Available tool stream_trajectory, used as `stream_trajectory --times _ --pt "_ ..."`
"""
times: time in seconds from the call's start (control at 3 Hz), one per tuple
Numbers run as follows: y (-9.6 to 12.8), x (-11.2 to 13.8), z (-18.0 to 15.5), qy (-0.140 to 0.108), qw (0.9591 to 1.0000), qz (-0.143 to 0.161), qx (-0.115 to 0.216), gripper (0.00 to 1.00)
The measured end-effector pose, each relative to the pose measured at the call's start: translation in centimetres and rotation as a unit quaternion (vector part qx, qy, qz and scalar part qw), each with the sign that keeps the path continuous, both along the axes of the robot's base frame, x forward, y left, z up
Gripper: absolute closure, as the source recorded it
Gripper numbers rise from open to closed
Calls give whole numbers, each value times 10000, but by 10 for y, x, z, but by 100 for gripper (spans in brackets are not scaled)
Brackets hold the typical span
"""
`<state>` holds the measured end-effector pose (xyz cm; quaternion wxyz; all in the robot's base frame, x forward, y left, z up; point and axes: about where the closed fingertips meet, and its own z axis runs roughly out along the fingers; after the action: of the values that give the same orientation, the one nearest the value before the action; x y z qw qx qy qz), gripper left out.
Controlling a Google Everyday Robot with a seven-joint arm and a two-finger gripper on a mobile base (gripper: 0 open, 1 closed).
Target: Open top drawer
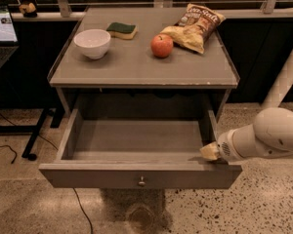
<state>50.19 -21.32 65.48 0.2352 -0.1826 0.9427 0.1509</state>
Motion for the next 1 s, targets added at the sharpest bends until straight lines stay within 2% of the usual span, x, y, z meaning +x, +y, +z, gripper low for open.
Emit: stream_trajectory --times 0.33,0.67,1.0 --pt "27 -6 3 42 9988 491 21 100" --pt "45 -15 2 149 9962 858 31 100" --pt "44 -14 2 150 9962 855 27 100"
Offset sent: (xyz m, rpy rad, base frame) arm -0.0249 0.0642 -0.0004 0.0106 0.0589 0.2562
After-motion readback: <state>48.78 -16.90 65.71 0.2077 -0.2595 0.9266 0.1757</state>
